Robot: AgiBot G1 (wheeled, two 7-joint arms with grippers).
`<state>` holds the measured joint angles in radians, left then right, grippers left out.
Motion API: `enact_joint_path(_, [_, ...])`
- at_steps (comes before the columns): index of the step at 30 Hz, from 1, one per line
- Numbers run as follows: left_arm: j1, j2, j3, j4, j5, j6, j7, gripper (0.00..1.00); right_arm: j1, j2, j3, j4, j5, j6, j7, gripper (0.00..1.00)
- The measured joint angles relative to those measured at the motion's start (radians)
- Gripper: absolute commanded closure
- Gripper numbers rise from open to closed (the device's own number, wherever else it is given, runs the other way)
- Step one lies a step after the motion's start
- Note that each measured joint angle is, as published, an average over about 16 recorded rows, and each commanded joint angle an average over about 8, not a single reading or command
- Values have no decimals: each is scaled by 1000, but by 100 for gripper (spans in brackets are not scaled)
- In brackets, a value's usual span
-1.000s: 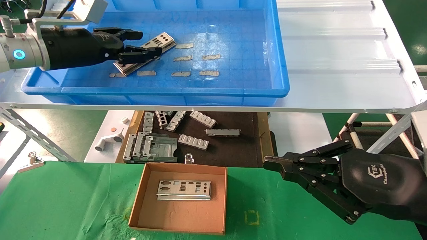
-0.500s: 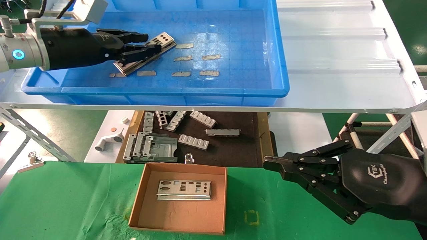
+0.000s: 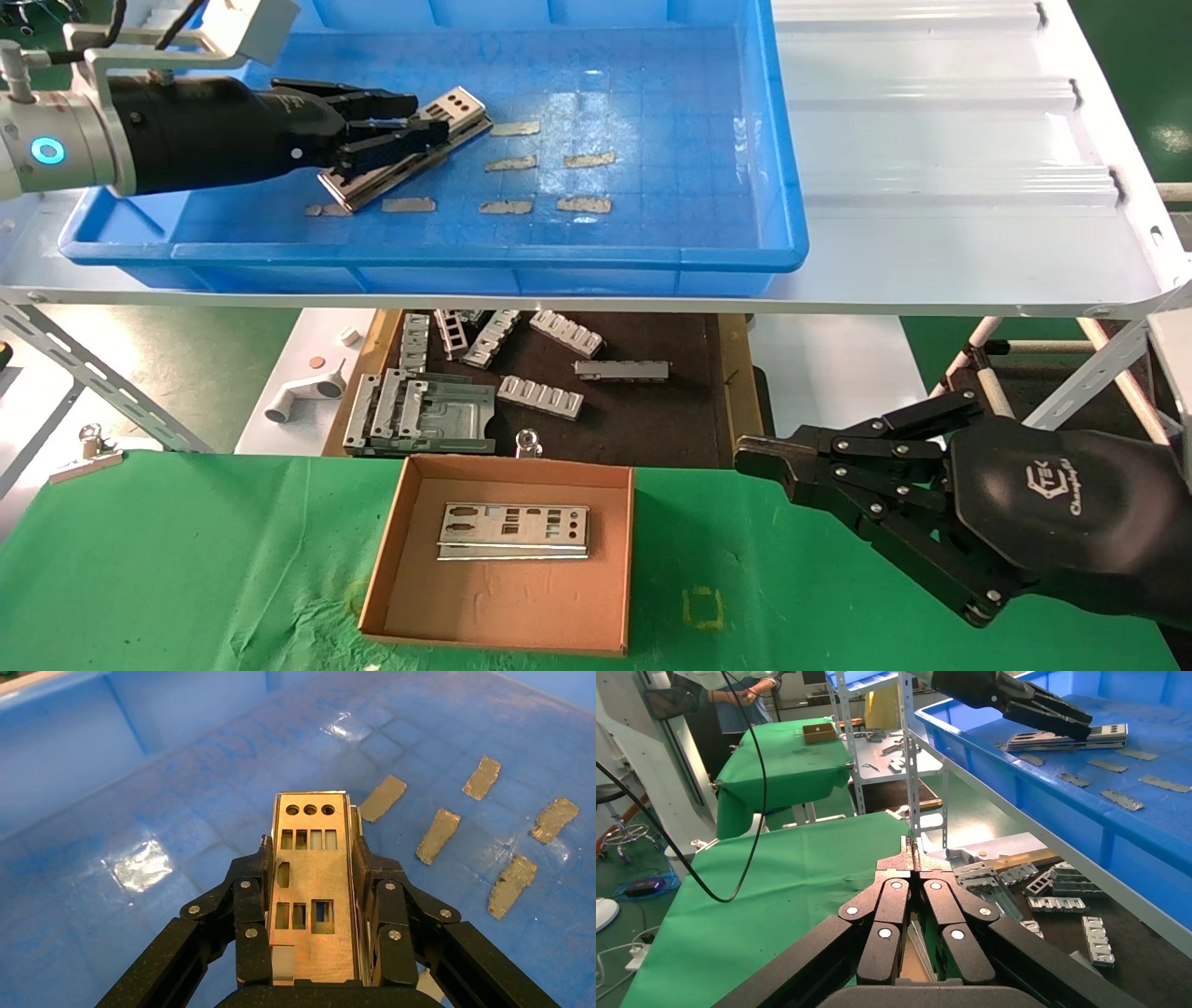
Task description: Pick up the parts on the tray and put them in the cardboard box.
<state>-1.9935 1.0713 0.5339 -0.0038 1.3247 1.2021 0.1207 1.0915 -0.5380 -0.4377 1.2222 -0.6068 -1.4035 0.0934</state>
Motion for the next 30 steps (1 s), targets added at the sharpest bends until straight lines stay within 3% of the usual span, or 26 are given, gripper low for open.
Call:
enact_joint_path(7, [-19, -20, -9, -14, -13, 53, 9, 100, 0, 0, 0, 0, 0, 0, 0, 100])
enact_joint_path(18, [-31, -93, -15, -121, -58, 311, 53, 100, 0, 0, 0, 0, 0, 0, 0, 100])
enact_joint_path(23, [14, -149, 11, -275, -127, 394, 53, 100, 0, 0, 0, 0, 0, 0, 0, 100])
enact_joint_path(30, [132, -268, 114, -608, -292, 405, 3, 100, 0, 0, 0, 0, 0, 0, 0, 100])
